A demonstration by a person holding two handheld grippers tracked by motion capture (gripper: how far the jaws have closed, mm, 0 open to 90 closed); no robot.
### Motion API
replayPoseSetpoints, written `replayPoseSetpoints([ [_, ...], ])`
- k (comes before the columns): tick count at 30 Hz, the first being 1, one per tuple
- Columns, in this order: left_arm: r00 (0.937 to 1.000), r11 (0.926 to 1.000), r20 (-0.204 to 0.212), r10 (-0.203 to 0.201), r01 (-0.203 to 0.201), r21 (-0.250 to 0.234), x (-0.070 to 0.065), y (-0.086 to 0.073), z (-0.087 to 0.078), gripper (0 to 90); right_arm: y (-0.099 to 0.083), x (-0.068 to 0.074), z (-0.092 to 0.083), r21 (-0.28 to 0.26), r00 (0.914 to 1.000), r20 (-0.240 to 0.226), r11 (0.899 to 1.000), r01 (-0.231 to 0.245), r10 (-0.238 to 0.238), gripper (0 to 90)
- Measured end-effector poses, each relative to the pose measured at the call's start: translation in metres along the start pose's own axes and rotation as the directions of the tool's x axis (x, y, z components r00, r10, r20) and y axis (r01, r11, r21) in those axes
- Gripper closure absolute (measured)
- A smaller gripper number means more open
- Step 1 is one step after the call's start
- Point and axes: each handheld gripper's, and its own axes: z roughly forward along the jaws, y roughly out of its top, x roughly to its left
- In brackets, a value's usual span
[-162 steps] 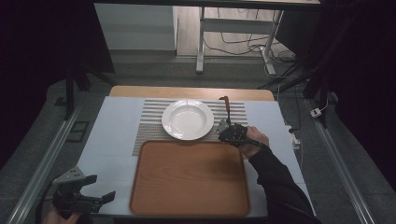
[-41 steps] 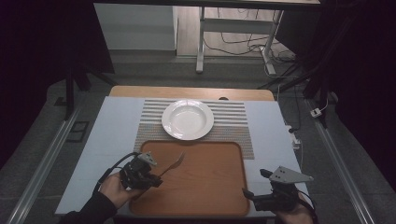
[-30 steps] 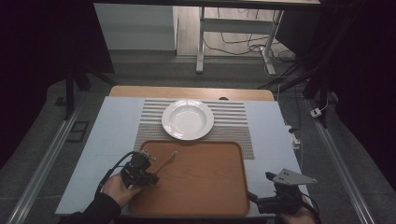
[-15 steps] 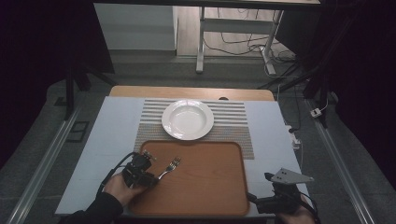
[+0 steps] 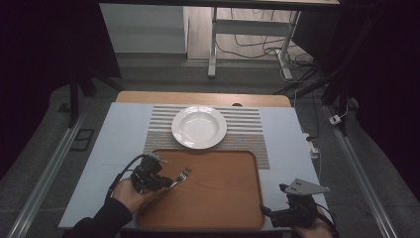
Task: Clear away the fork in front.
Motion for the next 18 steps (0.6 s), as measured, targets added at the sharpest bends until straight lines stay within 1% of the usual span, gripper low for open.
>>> replayPoseSetpoints([
  [3,0.9996,0.9996,0.01,0.024,-0.025,0.01,-0.004,0.007,0.006,88.8,0.0,0.001,0.0,0.006,1.0,0.002,1.0,0.006,-0.006,3.5],
  [10,0.9978,0.998,0.034,0.058,-0.058,0.023,-0.01,0.021,0.021,88.8,0.0,0.0,0.001,0.012,1.0,0.001,1.0,0.004,-0.004,3.5],
  [13,0.9969,0.9965,0.032,0.072,-0.073,0.039,-0.012,0.027,0.031,88.8,0.001,0.0,0.001,0.017,1.0,-0.001,1.0,0.005,-0.005,3.5],
  [18,0.9968,0.9956,0.024,0.077,-0.078,0.053,-0.012,0.032,0.042,88.8,0.001,0.0,0.002,0.019,1.0,0.0,1.0,0.006,-0.006,3.4],
])
